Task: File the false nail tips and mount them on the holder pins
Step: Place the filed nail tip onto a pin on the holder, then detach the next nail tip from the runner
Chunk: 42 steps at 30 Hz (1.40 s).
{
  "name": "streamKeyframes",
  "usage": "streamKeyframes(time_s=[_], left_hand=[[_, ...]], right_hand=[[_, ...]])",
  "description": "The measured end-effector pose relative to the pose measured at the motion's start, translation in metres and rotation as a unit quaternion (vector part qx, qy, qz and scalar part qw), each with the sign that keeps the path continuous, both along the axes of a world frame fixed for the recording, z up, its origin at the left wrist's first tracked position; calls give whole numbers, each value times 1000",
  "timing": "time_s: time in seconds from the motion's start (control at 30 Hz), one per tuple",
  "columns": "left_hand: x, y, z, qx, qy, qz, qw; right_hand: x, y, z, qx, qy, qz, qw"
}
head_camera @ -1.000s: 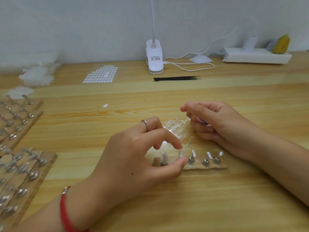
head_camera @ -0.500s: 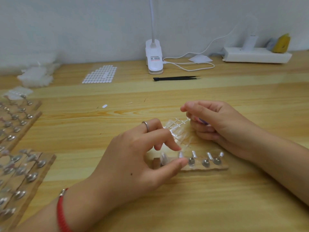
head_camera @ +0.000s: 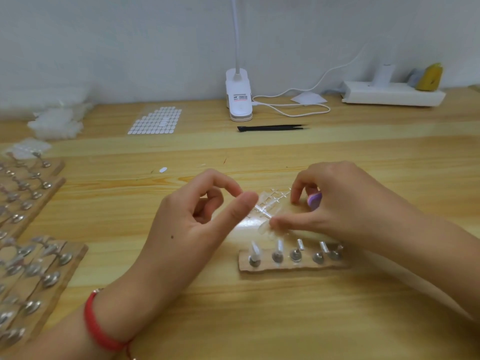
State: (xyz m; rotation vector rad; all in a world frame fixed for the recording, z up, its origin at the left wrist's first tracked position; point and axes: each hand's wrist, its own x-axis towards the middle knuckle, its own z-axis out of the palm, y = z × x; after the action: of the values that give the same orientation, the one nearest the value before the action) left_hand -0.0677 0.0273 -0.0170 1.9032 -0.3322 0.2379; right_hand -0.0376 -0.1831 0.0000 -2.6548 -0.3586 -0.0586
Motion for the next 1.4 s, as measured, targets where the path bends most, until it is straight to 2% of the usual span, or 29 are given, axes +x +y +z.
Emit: streamKeyframes(time_s=[0.1, 0.33, 0.47, 0.63, 0.77, 0.83, 1.0, 1.1, 1.17, 1.3, 1.4], left_hand=[[2, 1, 0, -16, 7, 1, 1000], [3, 1, 1, -28, 40, -14, 999], [10, -1, 3, -20, 50, -3, 999], [22, -13, 10, -9, 114, -15, 993], [29, -21, 10, -45, 116, -13, 992], [30, -20, 9, -55, 131, -28, 990], [25, -18, 13, -137, 186, -122, 965], [25, -19, 15, -147, 179, -145, 962], [26, -17, 13, -143, 171, -104, 969], [28, -15, 10, -129, 124, -17, 984], [26, -16, 8, -134, 93, 10, 987]], right_hand=[[0, 2, 0, 18, 22, 23, 999], [4, 1, 0, 164, 106, 5, 981], [5, 2, 3, 336, 160, 1, 928], [3, 3, 1, 488, 161, -23, 858], [4, 1, -2, 513, 151, -28, 844], [5, 1, -2, 512, 173, -24, 841], [4, -1, 1, 548, 302, 58, 778], [3, 2, 0, 563, 332, 86, 752], [4, 3, 0, 567, 310, 50, 762], [3, 3, -2, 445, 173, -25, 879], [2, 3, -6, 341, 101, 27, 934]])
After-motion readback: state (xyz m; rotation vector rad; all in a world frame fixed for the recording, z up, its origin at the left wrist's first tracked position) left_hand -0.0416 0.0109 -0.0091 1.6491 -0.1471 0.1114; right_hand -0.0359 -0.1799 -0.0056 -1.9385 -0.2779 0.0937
